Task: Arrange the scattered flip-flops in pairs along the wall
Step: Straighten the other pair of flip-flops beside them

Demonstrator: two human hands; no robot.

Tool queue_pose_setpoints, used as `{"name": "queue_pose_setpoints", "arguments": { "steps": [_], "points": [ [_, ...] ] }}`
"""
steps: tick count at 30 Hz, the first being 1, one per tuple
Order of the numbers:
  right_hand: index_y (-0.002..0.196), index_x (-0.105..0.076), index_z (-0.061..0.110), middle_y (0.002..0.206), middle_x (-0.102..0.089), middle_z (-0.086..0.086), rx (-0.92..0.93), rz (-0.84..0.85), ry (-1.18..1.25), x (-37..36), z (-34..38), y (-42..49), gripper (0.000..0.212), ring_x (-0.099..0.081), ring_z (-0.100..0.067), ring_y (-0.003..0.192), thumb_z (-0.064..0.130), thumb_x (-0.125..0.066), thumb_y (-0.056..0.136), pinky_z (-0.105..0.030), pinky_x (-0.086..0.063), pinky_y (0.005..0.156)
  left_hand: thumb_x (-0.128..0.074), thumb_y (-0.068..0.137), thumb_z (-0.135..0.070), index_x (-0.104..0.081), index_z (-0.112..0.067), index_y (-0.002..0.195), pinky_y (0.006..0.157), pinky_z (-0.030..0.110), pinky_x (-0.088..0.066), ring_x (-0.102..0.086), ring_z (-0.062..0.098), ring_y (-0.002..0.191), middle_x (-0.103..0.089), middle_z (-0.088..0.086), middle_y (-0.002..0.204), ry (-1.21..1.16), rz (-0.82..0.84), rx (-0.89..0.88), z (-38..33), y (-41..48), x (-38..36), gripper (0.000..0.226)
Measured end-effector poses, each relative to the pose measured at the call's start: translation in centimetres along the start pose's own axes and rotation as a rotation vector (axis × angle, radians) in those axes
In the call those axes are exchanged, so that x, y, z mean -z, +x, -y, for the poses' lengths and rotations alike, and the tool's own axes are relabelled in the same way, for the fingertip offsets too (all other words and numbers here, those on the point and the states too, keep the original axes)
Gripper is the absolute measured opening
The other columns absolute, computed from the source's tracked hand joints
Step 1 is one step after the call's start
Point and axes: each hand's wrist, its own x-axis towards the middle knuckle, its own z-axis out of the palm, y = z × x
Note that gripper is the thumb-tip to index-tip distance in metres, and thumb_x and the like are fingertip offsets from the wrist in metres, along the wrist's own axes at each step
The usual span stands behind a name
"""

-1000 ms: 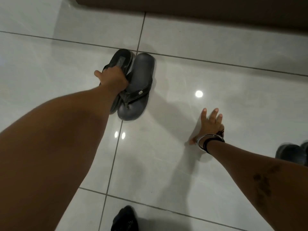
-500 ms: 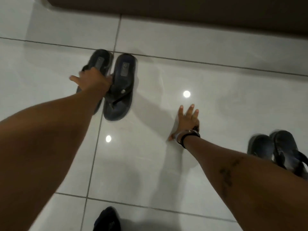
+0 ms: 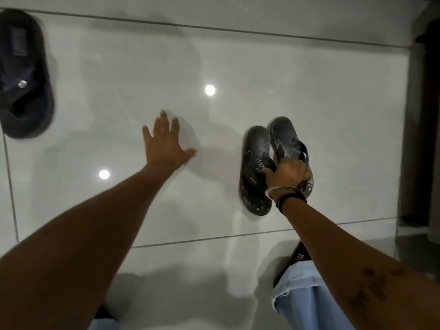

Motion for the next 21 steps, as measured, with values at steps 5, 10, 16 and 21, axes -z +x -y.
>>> {"name": "queue_pose_setpoints", "arguments": {
  "steps": [5,10,16,21],
  "points": [
    [0.081,-0.068,0.013,0.091,-0.071,-0.013,0.14,0.143,-0.09,-2.1,-1.6,2.0,0.018,-0.061,-0.034,0.095,0.03,-0.067,0.075,-0.045,-0.044,0.095,-0.072,0.057,-0.071,0.002,-0.011,0.151,0.113,0.061,-0.002,0.005,0.036,0.147,0.011,0.02,0.159,-0.031,0.065,0.164,-3.7,0.3,-2.9,0.133],
    [0.084,-0.07,0.013,0.083,-0.074,-0.008,0.232,0.085,-0.068,-2.4,-0.1,3.2,0.019,-0.065,-0.031,0.087,0.029,-0.065,0.075,-0.045,-0.04,0.093,-0.075,0.058,-0.068,0.006,-0.009,0.15,0.113,0.061,-0.001,0.007,0.038,0.146,0.014,0.023,0.158,-0.013,0.103,0.195,-4.1,0.5,-2.6,0.135],
    [0.073,-0.063,0.017,0.082,-0.07,-0.01,0.143,-0.003,0.149,3.1,0.7,10.3,0.008,-0.064,-0.032,0.087,0.023,-0.061,0.077,-0.043,-0.038,0.094,-0.079,0.055,-0.066,0.001,0.0,0.148,0.115,0.058,-0.008,-0.001,0.045,0.144,0.006,0.031,0.156,0.059,0.12,0.237,-5.2,1.4,-2.1,0.139],
    [0.096,-0.068,0.013,0.105,-0.07,-0.013,0.023,-0.052,0.245,8.1,2.8,17.9,0.024,-0.062,-0.034,0.101,0.032,-0.058,0.085,-0.042,-0.045,0.095,-0.081,0.053,-0.064,-0.006,0.004,0.147,0.115,0.056,-0.013,-0.008,0.047,0.143,-0.001,0.034,0.154,0.092,0.102,0.233,-5.6,1.5,-2.1,0.138]
  ]
}}
